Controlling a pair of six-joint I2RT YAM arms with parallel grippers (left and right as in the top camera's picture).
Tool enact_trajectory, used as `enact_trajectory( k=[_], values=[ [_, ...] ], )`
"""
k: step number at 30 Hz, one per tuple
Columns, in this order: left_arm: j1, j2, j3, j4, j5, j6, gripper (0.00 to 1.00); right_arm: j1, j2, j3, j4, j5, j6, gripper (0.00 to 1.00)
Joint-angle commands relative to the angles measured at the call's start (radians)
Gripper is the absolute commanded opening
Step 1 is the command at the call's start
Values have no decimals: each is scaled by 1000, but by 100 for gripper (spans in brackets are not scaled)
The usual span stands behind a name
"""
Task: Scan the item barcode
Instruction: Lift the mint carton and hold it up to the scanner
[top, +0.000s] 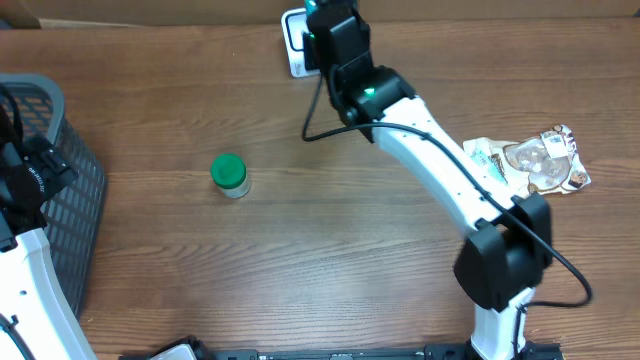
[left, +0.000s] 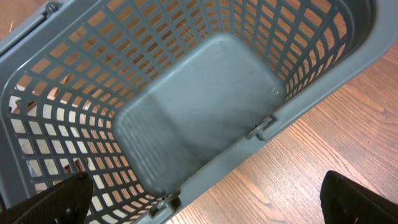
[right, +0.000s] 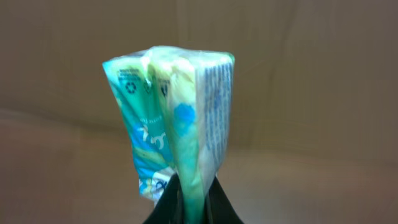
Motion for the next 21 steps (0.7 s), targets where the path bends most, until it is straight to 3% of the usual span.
enact_trajectory(
  k=[1, 5, 10, 13, 21],
  values=[
    [4, 2, 8, 2, 1, 16, 100, -9, 128, 7, 198, 134, -373, 4],
    [4, 2, 9, 1, 1, 16, 100, -21, 245, 7, 460, 130, -629, 4],
    [4, 2, 9, 1, 1, 16, 99, -35, 370, 7, 613, 82, -906, 4],
    [4, 2, 9, 2, 1, 16, 100, -37, 414, 7, 668, 45, -967, 4],
    [4, 2, 9, 1, 1, 16, 100, -34, 428, 7, 615, -23, -995, 4]
  ],
)
